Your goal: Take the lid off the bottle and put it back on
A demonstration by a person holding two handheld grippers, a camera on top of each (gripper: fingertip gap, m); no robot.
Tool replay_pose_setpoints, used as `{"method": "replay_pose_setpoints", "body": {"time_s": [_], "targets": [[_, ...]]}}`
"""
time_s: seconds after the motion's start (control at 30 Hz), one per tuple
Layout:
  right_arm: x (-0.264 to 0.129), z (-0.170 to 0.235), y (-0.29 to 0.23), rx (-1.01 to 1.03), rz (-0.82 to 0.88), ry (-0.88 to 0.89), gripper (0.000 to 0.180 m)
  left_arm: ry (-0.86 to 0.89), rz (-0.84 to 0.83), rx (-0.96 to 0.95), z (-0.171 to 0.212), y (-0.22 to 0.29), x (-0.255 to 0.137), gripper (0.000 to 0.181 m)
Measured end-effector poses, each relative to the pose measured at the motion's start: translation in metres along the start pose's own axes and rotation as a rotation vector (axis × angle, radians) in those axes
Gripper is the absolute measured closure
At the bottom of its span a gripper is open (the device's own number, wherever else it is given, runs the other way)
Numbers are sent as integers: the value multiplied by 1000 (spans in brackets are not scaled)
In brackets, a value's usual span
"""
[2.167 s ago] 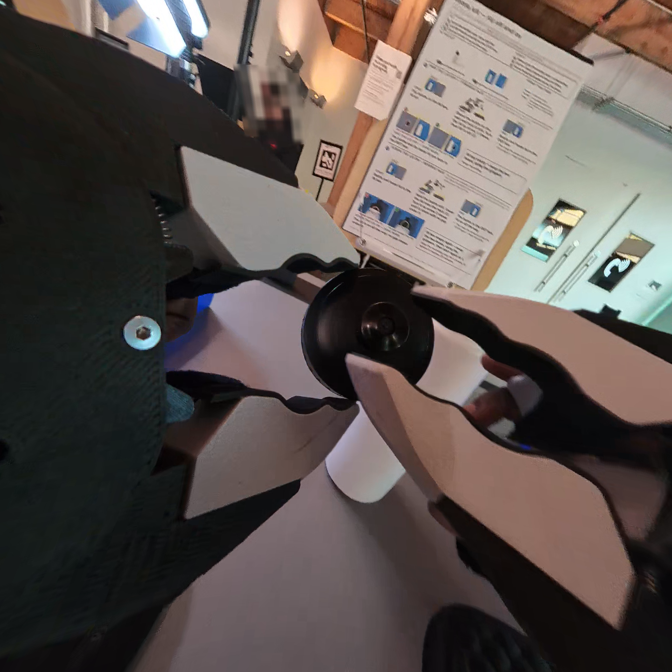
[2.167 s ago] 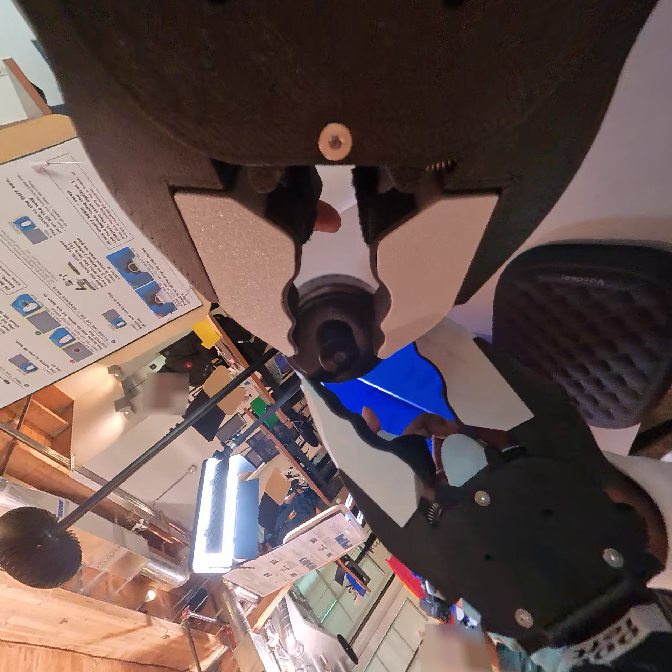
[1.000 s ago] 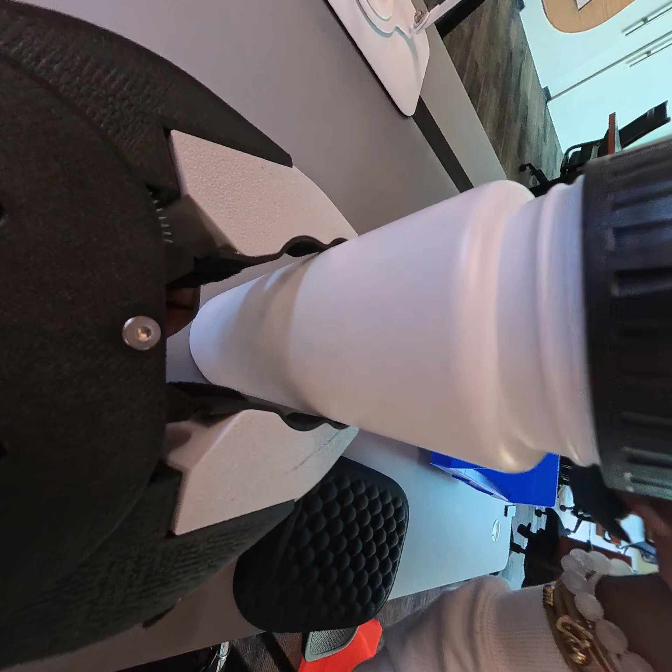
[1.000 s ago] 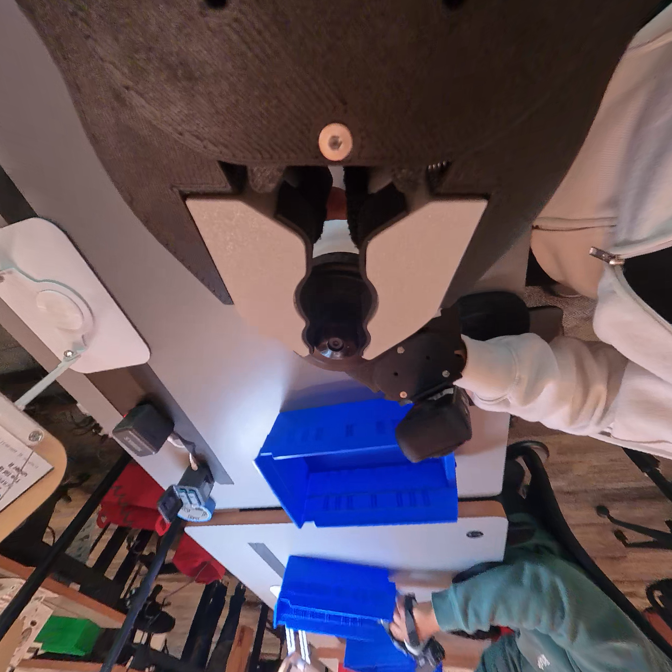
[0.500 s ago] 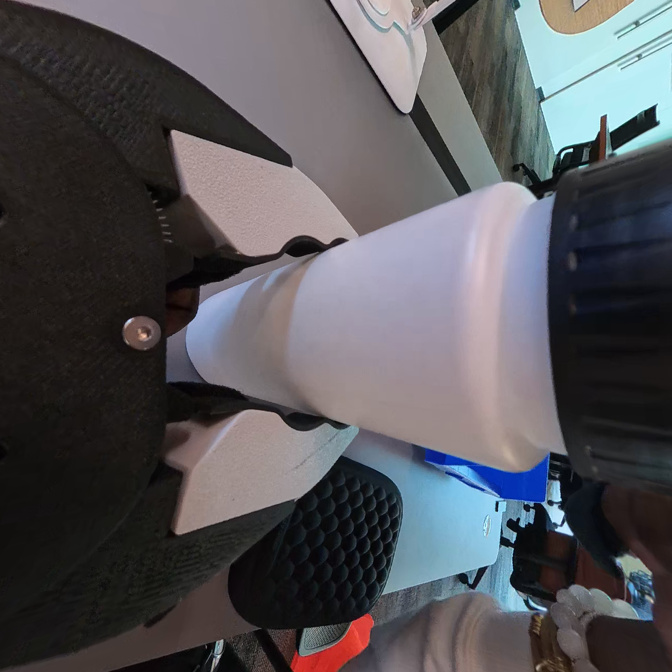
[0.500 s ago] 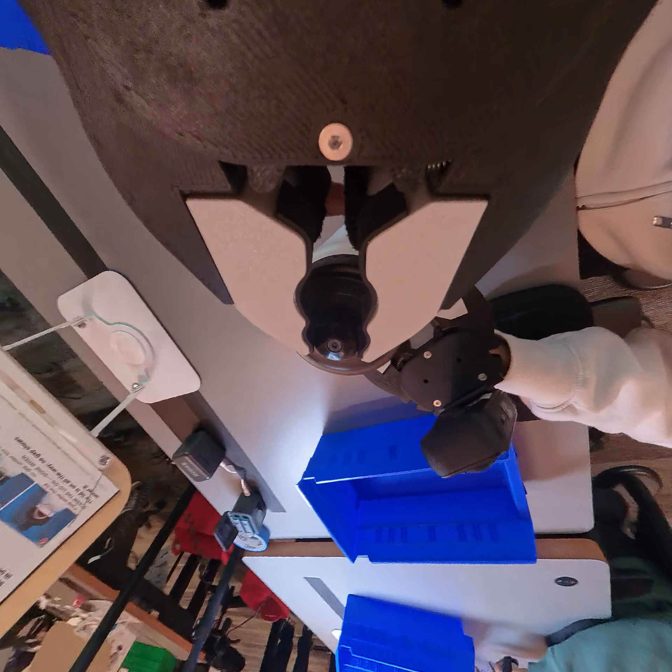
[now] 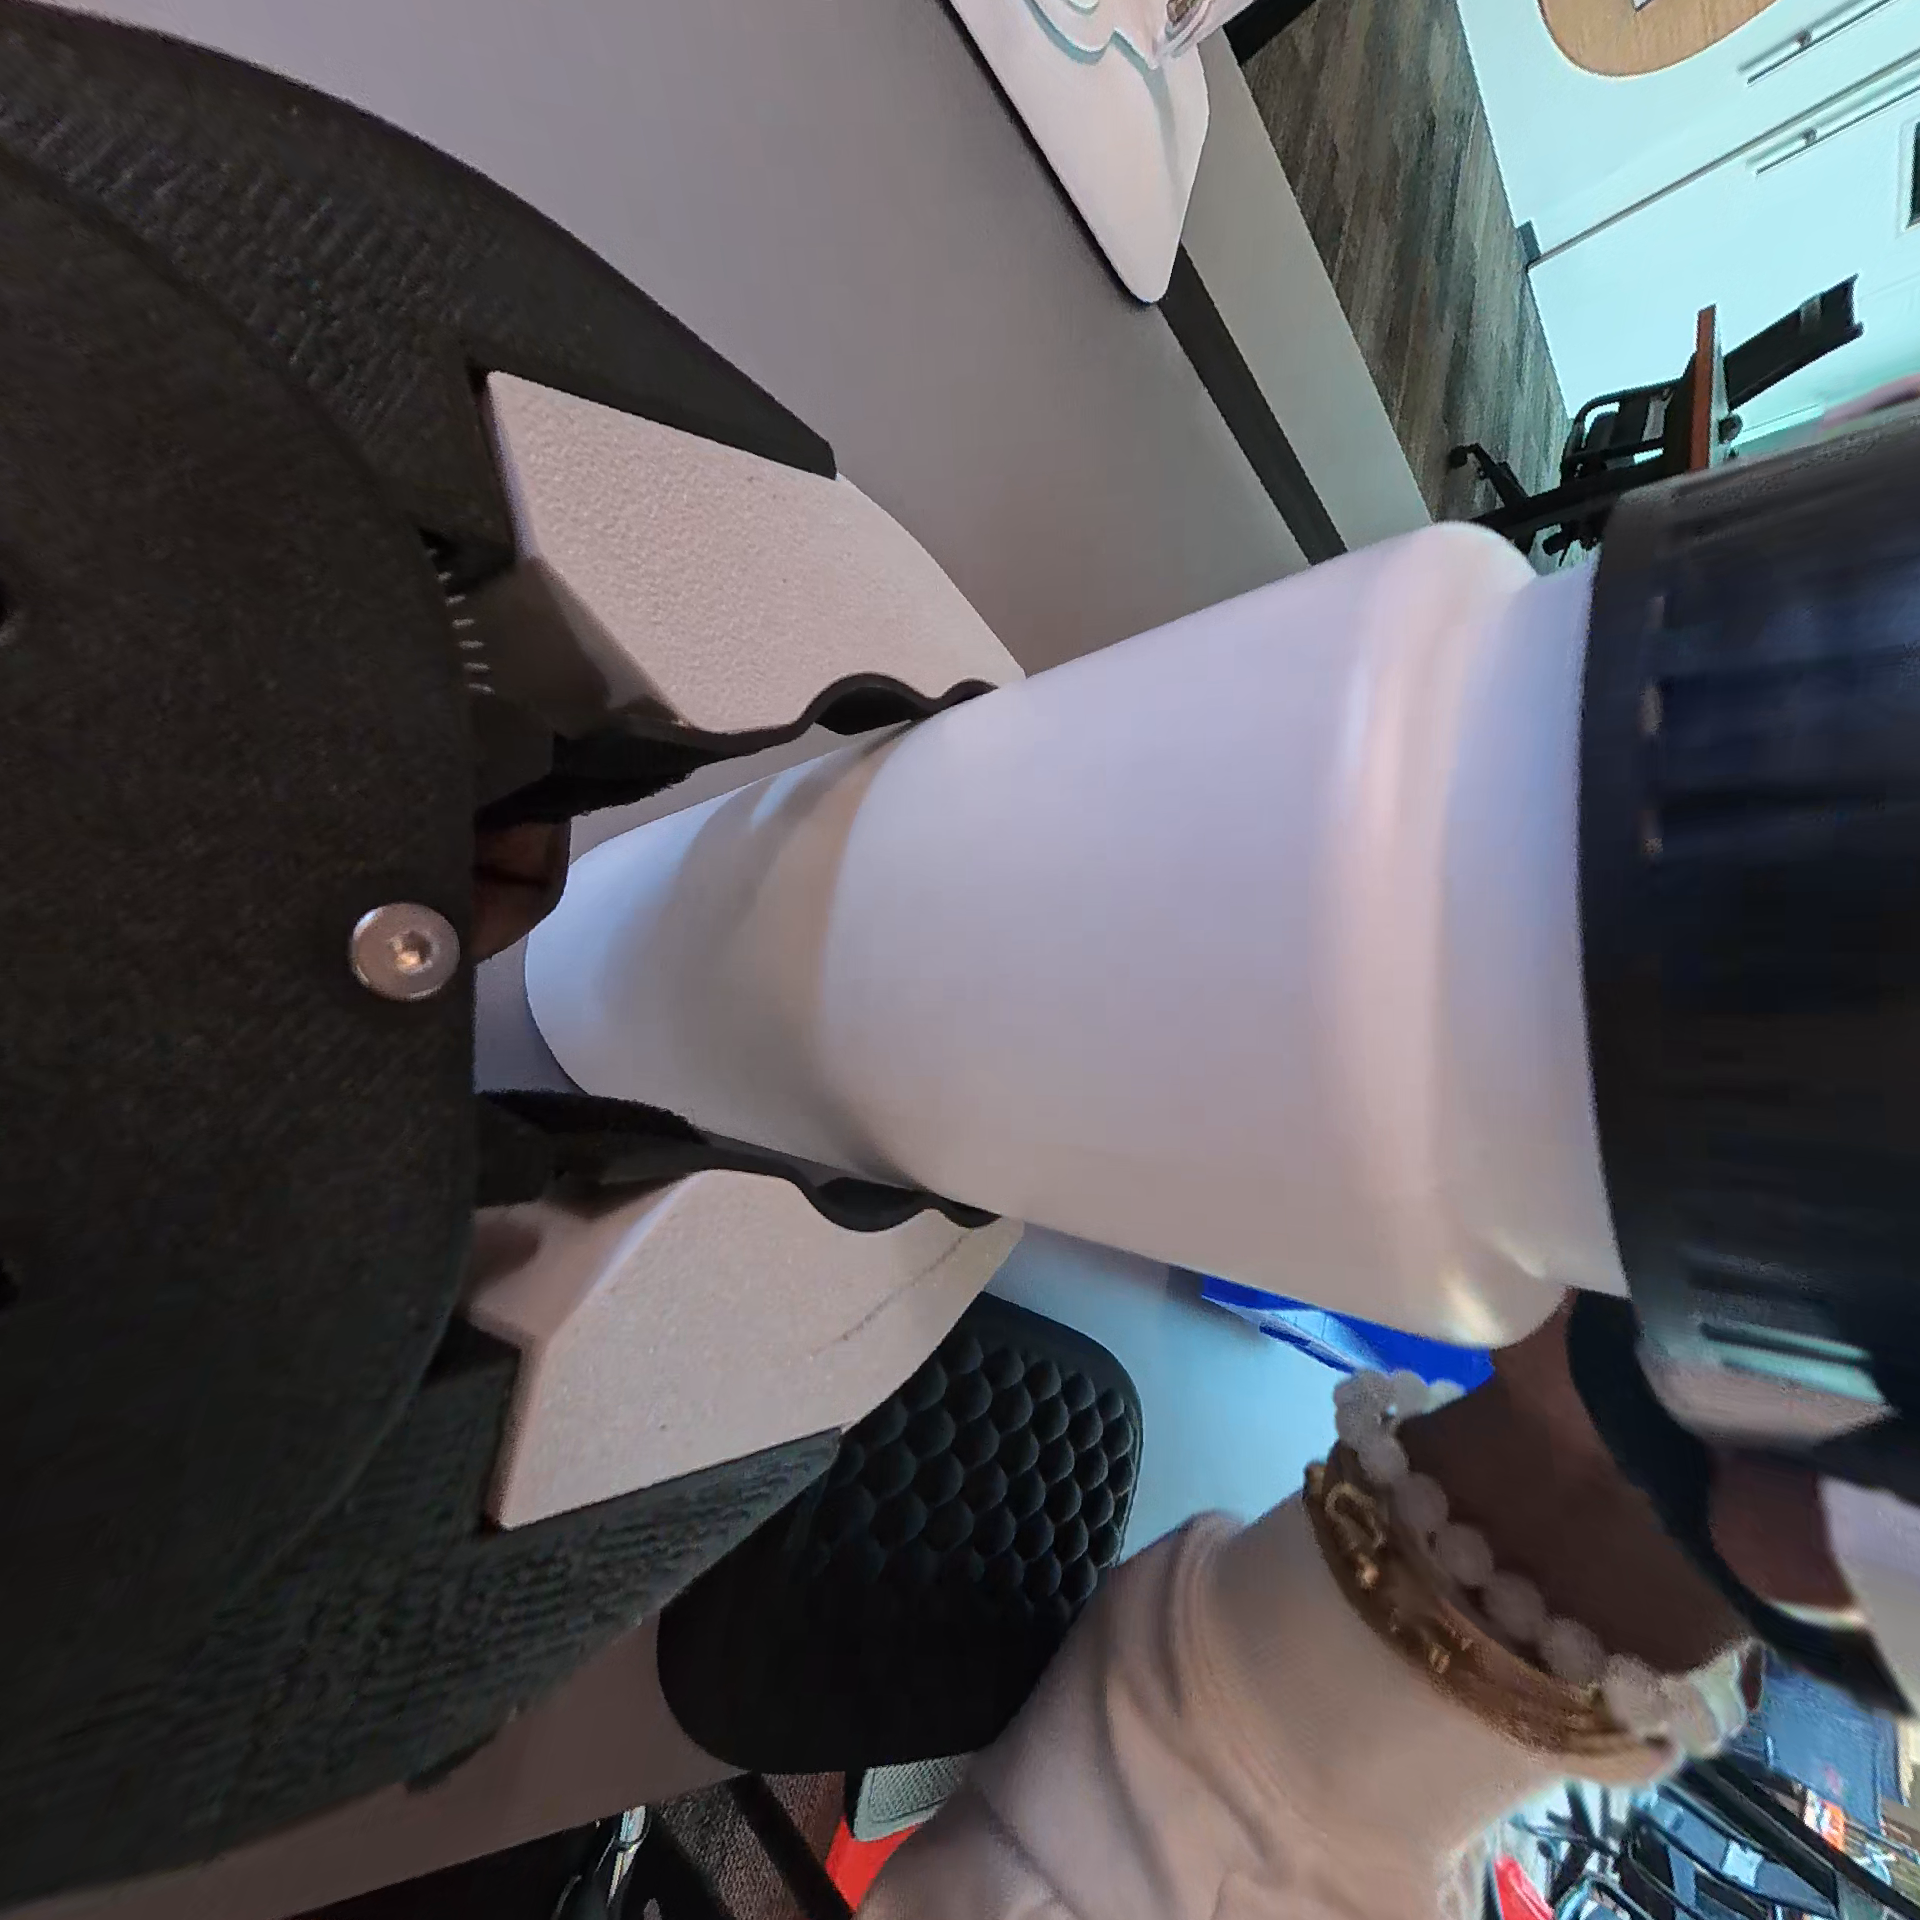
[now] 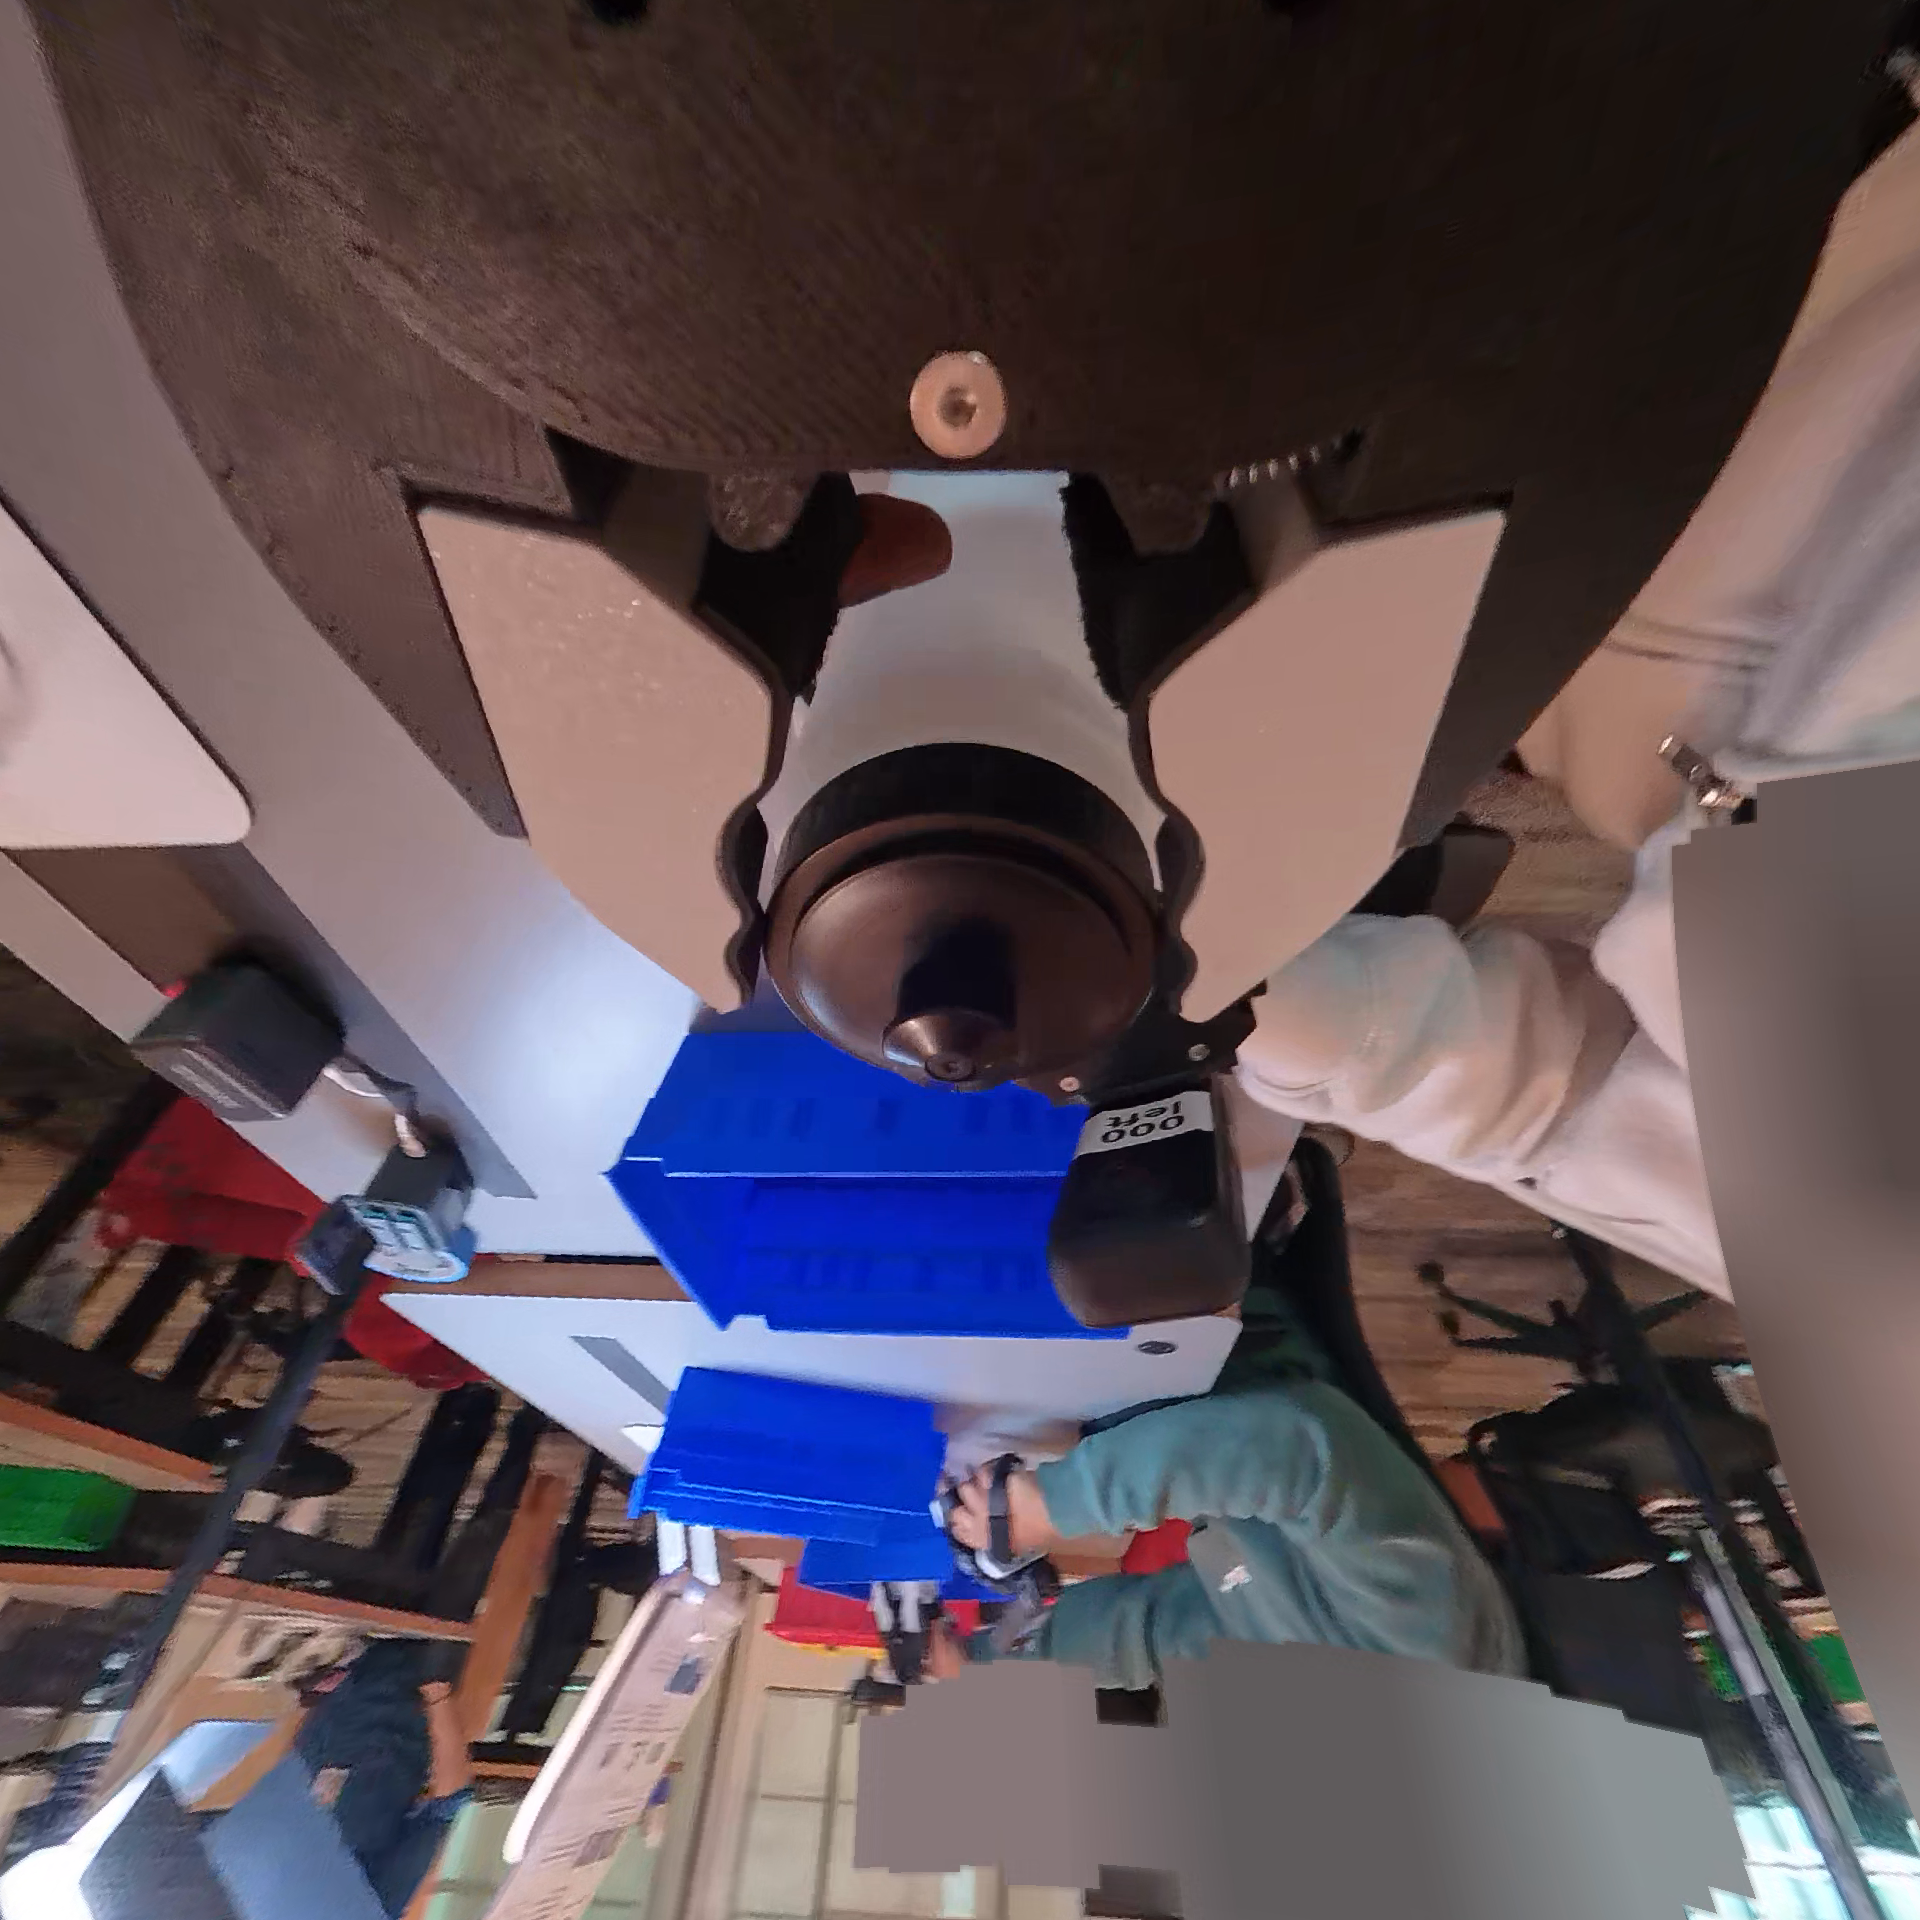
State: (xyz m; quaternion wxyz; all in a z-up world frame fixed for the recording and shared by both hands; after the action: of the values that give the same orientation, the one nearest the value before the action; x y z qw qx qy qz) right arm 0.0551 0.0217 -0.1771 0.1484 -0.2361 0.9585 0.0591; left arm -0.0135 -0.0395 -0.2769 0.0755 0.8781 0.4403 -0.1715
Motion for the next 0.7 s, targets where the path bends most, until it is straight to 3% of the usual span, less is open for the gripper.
{"method": "replay_pose_setpoints", "body": {"time_s": [0.33, 0.4, 0.5, 0.57, 0.7], "targets": [[-2, 3, -40, 149, 634, -21, 112, -16, -65, -32, -1, 0, 2, 95], [-4, 3, -51, 154, 626, 13, 114, -6, -60, -55, 0, -4, -1, 95], [-6, 4, -73, 186, 439, 45, 150, -10, -58, -41, -1, -5, 0, 95], [-8, 5, -80, 197, 348, 44, 136, -19, -65, -7, -2, -1, 2, 95], [-33, -5, -55, 96, 483, 154, 123, -11, -51, -26, -1, -4, 1, 95]]}}
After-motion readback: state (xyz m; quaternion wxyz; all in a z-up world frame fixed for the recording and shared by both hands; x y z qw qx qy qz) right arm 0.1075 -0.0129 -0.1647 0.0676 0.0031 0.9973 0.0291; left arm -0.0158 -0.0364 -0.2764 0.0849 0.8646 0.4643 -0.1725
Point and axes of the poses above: each gripper's, where its closed fingertips meet, x out along the fingers, z out of its underside, y = z × x across the jaws, the point moved 7 cm from there along -x, back along the fingers, and after that the axes turned 8 degrees about -y, right-handed, at the moved point
